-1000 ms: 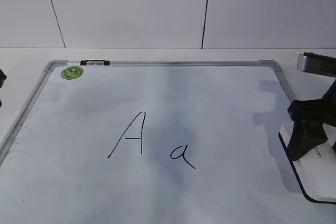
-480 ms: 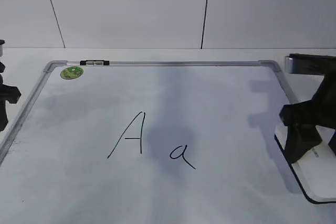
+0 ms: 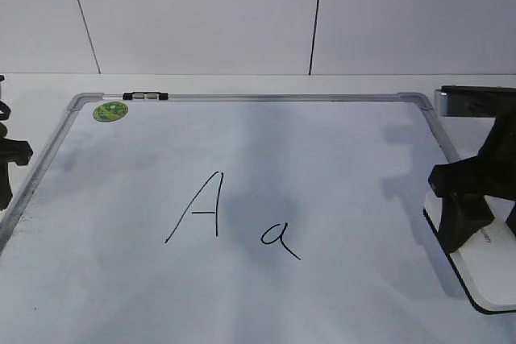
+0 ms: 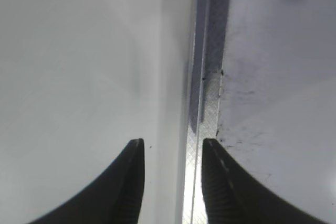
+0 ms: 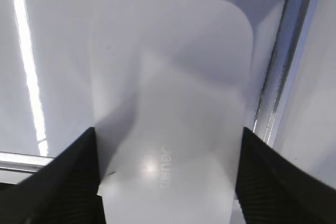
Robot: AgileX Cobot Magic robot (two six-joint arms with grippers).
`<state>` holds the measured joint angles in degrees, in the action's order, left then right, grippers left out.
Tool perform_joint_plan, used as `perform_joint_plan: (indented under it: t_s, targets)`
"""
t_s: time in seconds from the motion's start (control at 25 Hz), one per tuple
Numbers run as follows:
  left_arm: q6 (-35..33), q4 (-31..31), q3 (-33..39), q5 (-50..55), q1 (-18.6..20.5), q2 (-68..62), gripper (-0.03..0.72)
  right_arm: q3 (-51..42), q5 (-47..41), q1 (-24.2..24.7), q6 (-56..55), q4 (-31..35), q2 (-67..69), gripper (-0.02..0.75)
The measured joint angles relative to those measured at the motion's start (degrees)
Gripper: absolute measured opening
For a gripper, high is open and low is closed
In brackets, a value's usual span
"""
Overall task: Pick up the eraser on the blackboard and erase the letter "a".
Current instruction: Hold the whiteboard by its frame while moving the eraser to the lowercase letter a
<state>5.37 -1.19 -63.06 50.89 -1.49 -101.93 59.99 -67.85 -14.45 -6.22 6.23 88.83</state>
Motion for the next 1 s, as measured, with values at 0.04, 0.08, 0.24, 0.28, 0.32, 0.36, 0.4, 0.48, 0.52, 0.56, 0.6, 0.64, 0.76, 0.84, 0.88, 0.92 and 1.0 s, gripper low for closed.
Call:
perform_joint_plan:
  t_s: [0.04,0.08,0.24,0.28,0.32,0.36,0.4,0.48,0.52,0.56,0.6,0.64,0.76,0.84,0.88,0.92,1.0]
  targets:
    - [0.00,-0.08,0.00,0.00,0.00,-0.47,0.270,0.00,0.11,0.00,0.00,0.00,0.00,0.561]
    - [0.00,-0.26,0.00,0.00,0.00,-1.03,0.270,0.00,0.11,0.00,-0.04,0.00,0.00,0.561]
    - [-0.34,-0.39,0.00,-0.13,0.00,-1.82,0.268,0.00,0.11,0.00,-0.04,0.00,0.00,0.561]
    - [-0.61,-0.43,0.00,-0.13,0.00,-1.82,0.268,0.00,0.11,0.00,-0.04,0.00,0.00,0.561]
    - [-0.92,-0.43,0.00,-0.28,0.00,-1.82,0.268,0.00,0.11,0.00,-0.04,0.00,0.00,0.561]
    - [-1.16,-0.52,0.00,-0.28,0.00,-1.82,0.268,0.00,0.11,0.00,-0.04,0.00,0.00,0.561]
    - [-1.71,-0.66,0.00,-0.43,0.00,-1.94,0.268,0.00,0.11,0.00,-0.04,0.00,0.00,0.561]
    - [-2.25,-0.86,0.00,-0.45,0.00,-2.19,0.267,0.00,0.11,0.00,-0.04,0.00,0.00,0.561]
    - [-2.38,-0.91,0.00,-0.45,0.00,-2.43,0.267,0.00,0.11,0.00,-0.04,0.00,0.00,0.561]
    - [-2.55,-0.91,0.00,-0.54,0.00,-2.56,0.267,0.00,0.11,0.00,-0.04,0.00,0.00,0.561]
    - [-2.59,-0.91,0.00,-0.54,0.00,-2.66,0.267,0.00,0.19,0.00,-0.13,0.00,0.00,0.561]
    - [-2.59,-0.91,0.00,-0.54,0.00,-2.66,0.267,0.00,0.23,0.00,-0.13,0.00,0.00,0.561]
    - [-2.59,-0.91,0.00,-0.67,0.00,-3.08,0.267,0.00,0.23,0.00,-0.13,0.00,0.00,0.561]
    - [-2.59,-0.91,0.00,-0.67,0.00,-3.62,0.267,0.00,0.23,0.00,-0.13,0.00,0.00,0.561]
    - [-2.65,-0.91,0.00,-0.67,0.00,-3.92,0.266,0.00,0.23,0.00,-0.13,0.00,0.00,0.561]
    - [-2.65,-0.91,0.00,-0.67,0.00,-4.16,0.264,0.00,0.23,0.00,-0.13,0.00,0.00,0.561]
    - [-2.65,-1.00,-0.23,-0.67,0.00,-4.58,0.252,0.00,0.23,0.00,-0.13,0.00,0.00,0.561]
